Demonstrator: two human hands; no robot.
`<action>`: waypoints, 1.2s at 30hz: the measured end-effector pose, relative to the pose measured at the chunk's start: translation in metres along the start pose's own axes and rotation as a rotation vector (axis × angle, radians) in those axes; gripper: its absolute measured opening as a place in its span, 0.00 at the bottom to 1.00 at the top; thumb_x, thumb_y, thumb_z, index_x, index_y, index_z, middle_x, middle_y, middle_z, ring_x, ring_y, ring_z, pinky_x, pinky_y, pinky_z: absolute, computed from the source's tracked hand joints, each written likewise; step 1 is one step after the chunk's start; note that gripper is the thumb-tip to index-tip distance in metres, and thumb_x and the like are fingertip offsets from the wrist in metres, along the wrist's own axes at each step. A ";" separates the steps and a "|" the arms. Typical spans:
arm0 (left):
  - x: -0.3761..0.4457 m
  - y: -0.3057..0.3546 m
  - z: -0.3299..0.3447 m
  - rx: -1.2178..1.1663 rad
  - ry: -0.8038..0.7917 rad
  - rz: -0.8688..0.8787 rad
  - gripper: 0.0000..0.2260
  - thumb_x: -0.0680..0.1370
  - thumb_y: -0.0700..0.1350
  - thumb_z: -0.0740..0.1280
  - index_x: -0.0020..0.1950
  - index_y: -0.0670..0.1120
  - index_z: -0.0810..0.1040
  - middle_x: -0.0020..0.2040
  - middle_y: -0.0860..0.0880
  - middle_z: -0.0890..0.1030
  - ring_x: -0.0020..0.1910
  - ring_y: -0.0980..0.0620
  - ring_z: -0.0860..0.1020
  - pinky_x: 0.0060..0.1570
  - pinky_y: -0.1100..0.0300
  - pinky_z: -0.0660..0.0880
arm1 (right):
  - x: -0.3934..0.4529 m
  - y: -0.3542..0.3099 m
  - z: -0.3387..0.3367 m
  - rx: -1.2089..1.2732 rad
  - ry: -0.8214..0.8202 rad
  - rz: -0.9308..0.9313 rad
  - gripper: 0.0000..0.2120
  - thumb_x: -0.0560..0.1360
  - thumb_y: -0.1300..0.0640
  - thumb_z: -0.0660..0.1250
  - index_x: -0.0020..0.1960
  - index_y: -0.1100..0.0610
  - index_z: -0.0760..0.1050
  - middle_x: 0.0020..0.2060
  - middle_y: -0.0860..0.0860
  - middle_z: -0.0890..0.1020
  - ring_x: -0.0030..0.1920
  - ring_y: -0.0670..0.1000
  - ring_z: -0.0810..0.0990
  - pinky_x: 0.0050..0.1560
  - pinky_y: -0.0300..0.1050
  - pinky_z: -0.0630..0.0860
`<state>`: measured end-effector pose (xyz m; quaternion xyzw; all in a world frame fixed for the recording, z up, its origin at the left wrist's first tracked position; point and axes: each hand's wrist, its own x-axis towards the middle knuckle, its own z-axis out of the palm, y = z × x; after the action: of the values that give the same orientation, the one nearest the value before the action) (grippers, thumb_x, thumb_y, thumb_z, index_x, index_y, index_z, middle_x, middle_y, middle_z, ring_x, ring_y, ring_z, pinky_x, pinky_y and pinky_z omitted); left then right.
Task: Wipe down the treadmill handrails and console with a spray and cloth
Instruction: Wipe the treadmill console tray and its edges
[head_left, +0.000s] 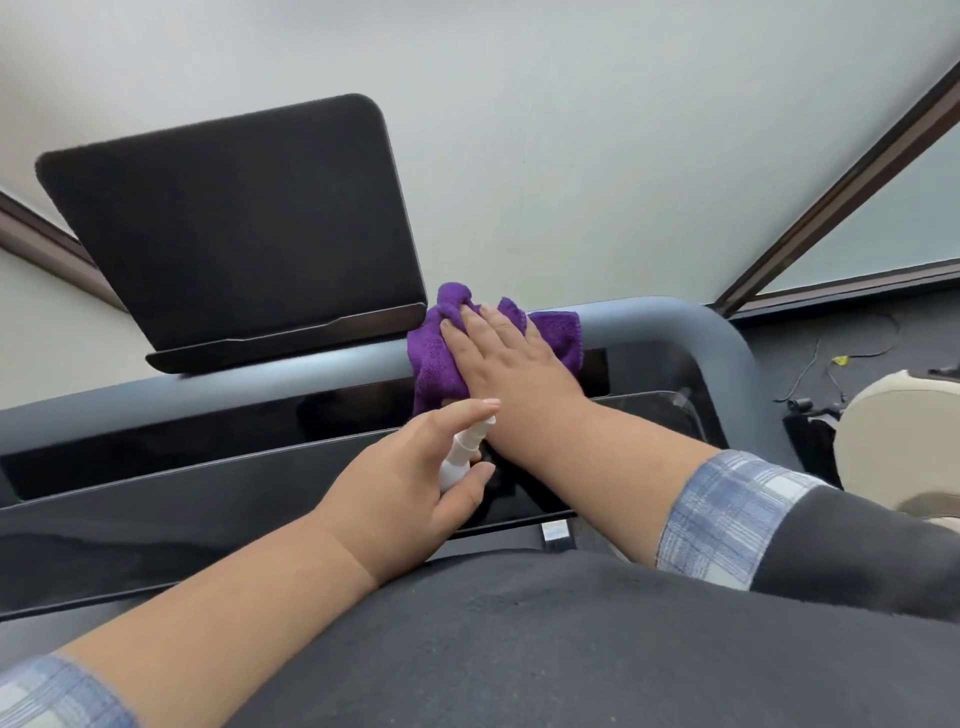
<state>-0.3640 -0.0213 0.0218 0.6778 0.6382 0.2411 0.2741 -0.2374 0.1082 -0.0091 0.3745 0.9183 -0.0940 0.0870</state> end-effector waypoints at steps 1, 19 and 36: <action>0.004 0.002 0.003 0.011 -0.009 0.013 0.24 0.76 0.54 0.67 0.69 0.64 0.65 0.50 0.70 0.73 0.48 0.70 0.74 0.50 0.76 0.68 | -0.004 0.007 0.000 0.013 -0.008 0.020 0.35 0.82 0.49 0.53 0.81 0.56 0.37 0.81 0.55 0.43 0.80 0.57 0.41 0.78 0.61 0.45; 0.054 0.063 0.042 0.170 -0.135 0.301 0.30 0.76 0.50 0.73 0.70 0.66 0.59 0.52 0.66 0.74 0.50 0.60 0.75 0.41 0.64 0.71 | -0.101 0.107 0.000 0.181 -0.004 0.524 0.37 0.82 0.42 0.58 0.82 0.52 0.41 0.82 0.52 0.45 0.81 0.56 0.43 0.77 0.60 0.51; 0.062 0.071 0.064 0.161 -0.165 0.334 0.29 0.74 0.47 0.75 0.69 0.62 0.66 0.54 0.59 0.79 0.50 0.59 0.75 0.39 0.64 0.71 | -0.129 0.092 0.003 0.021 -0.168 0.530 0.34 0.83 0.39 0.51 0.82 0.54 0.47 0.81 0.54 0.42 0.80 0.60 0.39 0.77 0.66 0.49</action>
<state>-0.2643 0.0344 0.0211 0.8114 0.5095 0.1751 0.2266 -0.0819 0.0852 0.0075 0.5934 0.7769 -0.1079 0.1805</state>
